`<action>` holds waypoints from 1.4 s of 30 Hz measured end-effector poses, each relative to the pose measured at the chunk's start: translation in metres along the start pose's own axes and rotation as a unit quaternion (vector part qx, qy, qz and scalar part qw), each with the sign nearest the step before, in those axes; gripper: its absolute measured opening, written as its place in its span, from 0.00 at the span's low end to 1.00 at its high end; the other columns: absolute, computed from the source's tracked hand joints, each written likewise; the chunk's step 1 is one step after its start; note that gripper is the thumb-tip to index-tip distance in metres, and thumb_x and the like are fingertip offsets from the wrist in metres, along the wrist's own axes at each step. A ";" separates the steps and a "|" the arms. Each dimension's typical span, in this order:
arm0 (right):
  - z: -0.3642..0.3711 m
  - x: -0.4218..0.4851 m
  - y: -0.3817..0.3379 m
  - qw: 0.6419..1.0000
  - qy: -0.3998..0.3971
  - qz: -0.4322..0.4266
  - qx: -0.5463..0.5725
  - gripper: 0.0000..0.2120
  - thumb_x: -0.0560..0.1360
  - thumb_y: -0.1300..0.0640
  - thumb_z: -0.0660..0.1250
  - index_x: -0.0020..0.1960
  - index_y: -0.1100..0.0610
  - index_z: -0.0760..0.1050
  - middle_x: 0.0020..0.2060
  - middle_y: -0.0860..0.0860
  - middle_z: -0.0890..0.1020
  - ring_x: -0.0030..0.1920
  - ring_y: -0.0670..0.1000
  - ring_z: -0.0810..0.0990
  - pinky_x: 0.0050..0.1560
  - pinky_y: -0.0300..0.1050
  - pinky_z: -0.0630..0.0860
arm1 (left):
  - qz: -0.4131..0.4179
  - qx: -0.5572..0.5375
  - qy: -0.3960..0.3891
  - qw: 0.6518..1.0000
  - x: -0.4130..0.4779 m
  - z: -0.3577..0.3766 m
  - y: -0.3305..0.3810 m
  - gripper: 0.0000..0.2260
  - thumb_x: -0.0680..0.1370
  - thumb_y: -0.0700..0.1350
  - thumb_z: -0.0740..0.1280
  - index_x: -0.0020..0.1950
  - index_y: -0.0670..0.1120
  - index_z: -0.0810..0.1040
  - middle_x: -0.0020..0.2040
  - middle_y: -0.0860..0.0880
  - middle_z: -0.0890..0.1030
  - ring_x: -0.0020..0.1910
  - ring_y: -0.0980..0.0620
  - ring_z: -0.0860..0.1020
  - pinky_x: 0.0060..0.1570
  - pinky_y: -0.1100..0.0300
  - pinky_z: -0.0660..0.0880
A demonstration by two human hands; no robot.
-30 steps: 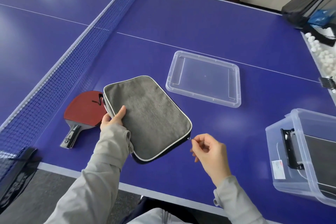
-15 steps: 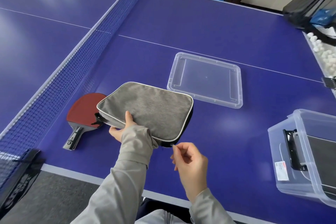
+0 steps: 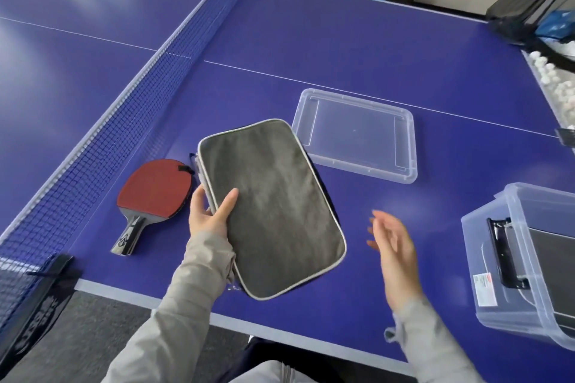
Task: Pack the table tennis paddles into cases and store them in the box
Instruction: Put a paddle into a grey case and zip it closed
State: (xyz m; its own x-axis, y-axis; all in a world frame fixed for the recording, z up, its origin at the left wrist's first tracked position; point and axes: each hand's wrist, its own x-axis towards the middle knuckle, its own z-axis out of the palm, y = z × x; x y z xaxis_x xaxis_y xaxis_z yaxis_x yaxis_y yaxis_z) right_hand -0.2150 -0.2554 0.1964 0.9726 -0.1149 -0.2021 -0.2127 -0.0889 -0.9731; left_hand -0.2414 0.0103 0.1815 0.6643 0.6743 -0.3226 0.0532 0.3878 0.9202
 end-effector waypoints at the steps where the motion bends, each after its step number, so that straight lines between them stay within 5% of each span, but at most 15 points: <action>1: -0.002 0.009 -0.004 0.997 -0.067 0.041 0.022 0.09 0.78 0.52 0.61 0.57 0.47 0.76 0.54 0.49 0.80 0.53 0.48 0.79 0.52 0.44 0.76 | -0.013 0.010 -0.036 0.999 0.000 0.000 -0.003 0.16 0.73 0.40 0.71 0.58 0.48 0.74 0.34 0.55 0.83 0.30 0.58 0.81 0.29 0.66 0.76; 6: 0.002 0.009 -0.011 0.929 -0.289 0.191 0.131 0.16 0.77 0.47 0.58 0.57 0.51 0.80 0.56 0.52 0.83 0.56 0.50 0.81 0.48 0.40 0.79 | -0.079 0.045 -0.109 0.990 -0.010 0.017 -0.013 0.13 0.73 0.44 0.71 0.57 0.50 0.76 0.39 0.54 0.84 0.36 0.56 0.82 0.31 0.66 0.76; 9: 0.002 -0.002 -0.006 0.932 -0.263 0.192 0.159 0.15 0.79 0.48 0.58 0.59 0.51 0.77 0.56 0.54 0.82 0.54 0.50 0.81 0.48 0.42 0.79 | -0.061 0.161 -0.076 0.982 -0.019 0.028 -0.018 0.30 0.70 0.49 0.75 0.68 0.57 0.67 0.57 0.53 0.77 0.54 0.53 0.76 0.49 0.62 0.76; 11: 0.005 -0.008 -0.002 0.956 -0.207 0.150 0.143 0.11 0.80 0.54 0.58 0.58 0.52 0.77 0.54 0.52 0.83 0.54 0.49 0.82 0.50 0.42 0.78 | -0.016 0.276 -0.096 0.956 -0.033 0.036 -0.022 0.44 0.65 0.56 0.76 0.75 0.60 0.54 0.67 0.55 0.63 0.64 0.58 0.65 0.63 0.59 0.65; 15: 0.016 -0.033 0.006 0.986 -0.157 0.051 0.012 0.10 0.79 0.58 0.61 0.60 0.52 0.74 0.50 0.45 0.84 0.51 0.42 0.82 0.47 0.32 0.75 | -0.021 0.262 -0.237 0.935 -0.089 0.069 -0.036 0.40 0.59 0.70 0.71 0.67 0.73 0.55 0.72 0.56 0.61 0.71 0.60 0.61 0.70 0.59 0.60; 17: 0.021 -0.048 0.012 0.984 -0.175 0.040 -0.010 0.11 0.78 0.59 0.62 0.58 0.48 0.74 0.51 0.45 0.84 0.52 0.44 0.82 0.48 0.34 0.77 | -0.049 0.226 -0.240 0.943 -0.107 0.082 -0.048 0.31 0.65 0.63 0.70 0.61 0.79 0.57 0.68 0.57 0.67 0.67 0.55 0.69 0.66 0.54 0.69; 19: 0.023 -0.057 0.017 0.983 -0.182 0.032 -0.011 0.14 0.78 0.61 0.62 0.58 0.44 0.74 0.53 0.44 0.83 0.52 0.45 0.82 0.49 0.36 0.77 | -0.034 0.210 -0.233 0.949 -0.110 0.083 -0.055 0.28 0.73 0.51 0.70 0.60 0.78 0.59 0.62 0.59 0.71 0.57 0.61 0.77 0.52 0.61 0.78; 22: 0.021 -0.057 0.020 0.983 -0.181 0.035 -0.014 0.14 0.78 0.59 0.64 0.60 0.45 0.72 0.54 0.48 0.82 0.52 0.45 0.81 0.47 0.34 0.77 | -0.010 0.222 -0.249 0.943 -0.105 0.072 -0.056 0.28 0.75 0.47 0.69 0.60 0.77 0.60 0.57 0.67 0.70 0.53 0.71 0.73 0.54 0.70 0.71; 26: 0.019 -0.053 0.021 0.978 -0.202 0.030 -0.037 0.17 0.75 0.59 0.68 0.61 0.46 0.71 0.56 0.48 0.80 0.50 0.43 0.81 0.45 0.30 0.75 | -0.013 0.245 -0.260 0.934 -0.099 0.060 -0.047 0.27 0.76 0.47 0.68 0.62 0.73 0.61 0.57 0.62 0.70 0.61 0.59 0.73 0.64 0.52 0.71; 29: 0.026 -0.049 0.019 0.975 -0.215 0.015 -0.045 0.20 0.74 0.59 0.69 0.63 0.45 0.70 0.59 0.45 0.78 0.53 0.41 0.79 0.46 0.29 0.74 | -0.013 0.256 -0.281 0.925 -0.087 0.056 -0.037 0.25 0.77 0.46 0.66 0.64 0.71 0.60 0.60 0.56 0.71 0.63 0.53 0.72 0.61 0.45 0.73; 34: 0.044 -0.042 0.019 0.977 -0.208 0.009 -0.055 0.21 0.74 0.59 0.69 0.65 0.47 0.70 0.61 0.43 0.77 0.55 0.45 0.80 0.57 0.39 0.76 | -0.041 0.240 -0.326 0.914 -0.055 0.043 -0.026 0.27 0.77 0.42 0.66 0.71 0.63 0.61 0.63 0.49 0.73 0.62 0.51 0.76 0.48 0.48 0.80; 37: 0.047 -0.037 0.022 0.979 -0.193 0.010 -0.066 0.20 0.74 0.62 0.69 0.61 0.44 0.72 0.57 0.41 0.79 0.53 0.45 0.82 0.55 0.37 0.76 | -0.042 0.243 -0.352 0.903 -0.027 0.026 -0.019 0.26 0.78 0.38 0.65 0.68 0.64 0.65 0.59 0.55 0.78 0.51 0.54 0.81 0.42 0.56 0.81; 42: 0.012 -0.014 0.040 0.993 -0.050 0.055 -0.096 0.25 0.72 0.69 0.66 0.51 0.37 0.73 0.48 0.36 0.81 0.46 0.39 0.82 0.43 0.28 0.74 | -0.065 0.234 -0.226 0.943 0.048 -0.036 -0.010 0.32 0.72 0.24 0.61 0.67 0.55 0.71 0.52 0.56 0.82 0.42 0.58 0.82 0.41 0.66 0.78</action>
State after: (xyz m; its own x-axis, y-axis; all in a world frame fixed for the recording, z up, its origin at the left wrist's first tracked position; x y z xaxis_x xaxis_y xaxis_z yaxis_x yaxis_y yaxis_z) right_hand -0.2359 -0.2457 0.1585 0.9450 -0.0362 -0.3250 -0.3224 -0.2689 -0.9076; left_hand -0.2365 0.0616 0.1489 0.8739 0.2622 -0.4094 0.4093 0.0577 0.9106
